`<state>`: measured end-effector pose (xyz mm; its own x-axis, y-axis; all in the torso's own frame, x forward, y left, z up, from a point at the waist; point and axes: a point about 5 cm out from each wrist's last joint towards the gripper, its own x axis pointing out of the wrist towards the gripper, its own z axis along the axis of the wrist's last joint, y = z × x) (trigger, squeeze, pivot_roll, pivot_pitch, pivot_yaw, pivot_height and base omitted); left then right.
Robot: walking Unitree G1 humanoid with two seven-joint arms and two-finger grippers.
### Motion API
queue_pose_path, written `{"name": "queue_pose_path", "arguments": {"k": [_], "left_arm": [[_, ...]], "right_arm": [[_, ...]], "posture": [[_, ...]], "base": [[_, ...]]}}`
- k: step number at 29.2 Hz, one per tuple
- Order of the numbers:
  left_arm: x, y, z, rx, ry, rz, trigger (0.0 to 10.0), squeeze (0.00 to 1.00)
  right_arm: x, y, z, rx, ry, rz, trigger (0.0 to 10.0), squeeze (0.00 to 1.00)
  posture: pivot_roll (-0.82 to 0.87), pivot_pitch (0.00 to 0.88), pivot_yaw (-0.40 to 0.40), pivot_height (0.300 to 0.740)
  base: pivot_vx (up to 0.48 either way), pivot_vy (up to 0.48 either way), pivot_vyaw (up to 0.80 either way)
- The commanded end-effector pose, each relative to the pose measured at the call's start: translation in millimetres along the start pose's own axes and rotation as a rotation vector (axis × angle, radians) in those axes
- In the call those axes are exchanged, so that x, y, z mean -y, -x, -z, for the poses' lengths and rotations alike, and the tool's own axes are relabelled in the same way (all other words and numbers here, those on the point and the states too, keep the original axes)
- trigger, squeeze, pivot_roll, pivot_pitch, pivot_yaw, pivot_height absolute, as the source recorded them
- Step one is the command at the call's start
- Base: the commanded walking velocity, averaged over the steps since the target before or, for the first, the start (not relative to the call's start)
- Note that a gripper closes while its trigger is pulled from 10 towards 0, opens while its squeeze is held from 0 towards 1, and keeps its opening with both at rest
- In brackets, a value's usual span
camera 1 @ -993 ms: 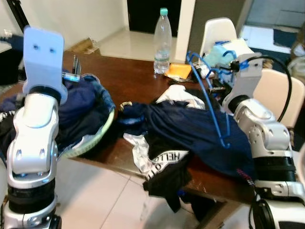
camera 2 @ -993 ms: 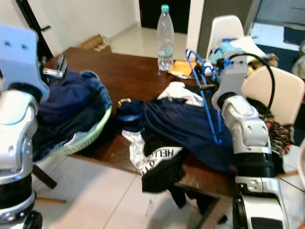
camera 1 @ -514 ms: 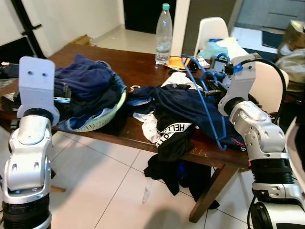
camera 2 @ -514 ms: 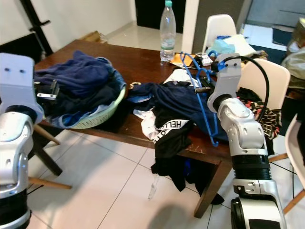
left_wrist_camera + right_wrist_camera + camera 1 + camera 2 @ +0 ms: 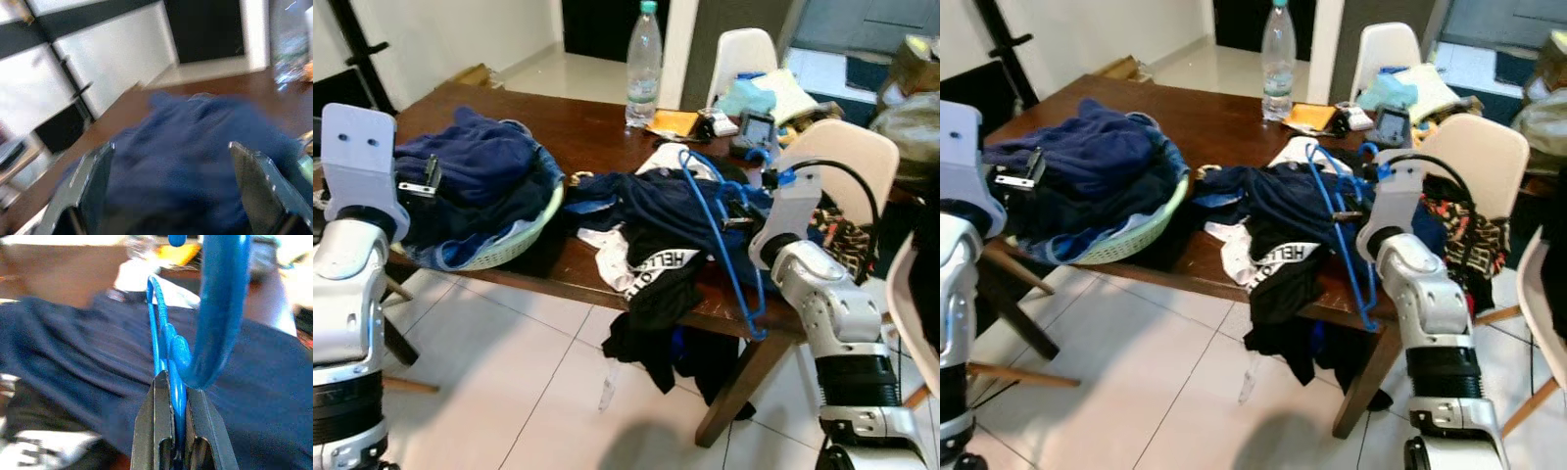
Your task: Hang hanger
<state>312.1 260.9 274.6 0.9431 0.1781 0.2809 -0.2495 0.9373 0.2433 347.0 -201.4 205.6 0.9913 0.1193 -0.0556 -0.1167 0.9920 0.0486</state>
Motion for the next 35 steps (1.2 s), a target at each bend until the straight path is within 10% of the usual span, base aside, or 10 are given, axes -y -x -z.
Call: {"name": "queue_pose_path", "arguments": {"k": [1,9,25,26,35], "left_arm": [[3.2,-4.9,-5,0.037,0.032,0.008,10.0,0.0],[-2.9,-21.5,-1,0.019,-0.019,-0.065,10.0,0.0],[-29.9,-10.0,40,-0.146,-0.002,-0.234,10.0,0.0],[-32.5,-13.2,39,-0.129,0.017,-0.234,10.0,1.0],[-35.8,-26.7,32,-0.07,0.072,-0.214,10.0,1.0]], "right_arm": [[8.5,5.4,-7,0.043,-0.011,0.032,10.0,0.0],[7.5,7.7,-13,0.066,0.005,0.039,10.0,0.0],[4.9,7.9,-13,0.055,0.021,0.03,10.0,0.0],[3.8,7.8,-13,0.055,0.02,0.027,10.0,0.0],[2.5,8.0,-14,0.054,0.02,0.018,10.0,0.0]], "posture": [[0.13,0.084,-0.006,0.74],[0.11,0.082,-0.004,0.74],[0.12,0.09,-0.013,0.74],[0.12,0.092,-0.016,0.74],[0.1,0.108,-0.031,0.74]], "base": [[0.0,0.0,-0.8],[0.0,0.0,0.0],[0.0,0.0,0.0],[0.0,0.0,0.0],[0.0,0.0,0.0]]}}
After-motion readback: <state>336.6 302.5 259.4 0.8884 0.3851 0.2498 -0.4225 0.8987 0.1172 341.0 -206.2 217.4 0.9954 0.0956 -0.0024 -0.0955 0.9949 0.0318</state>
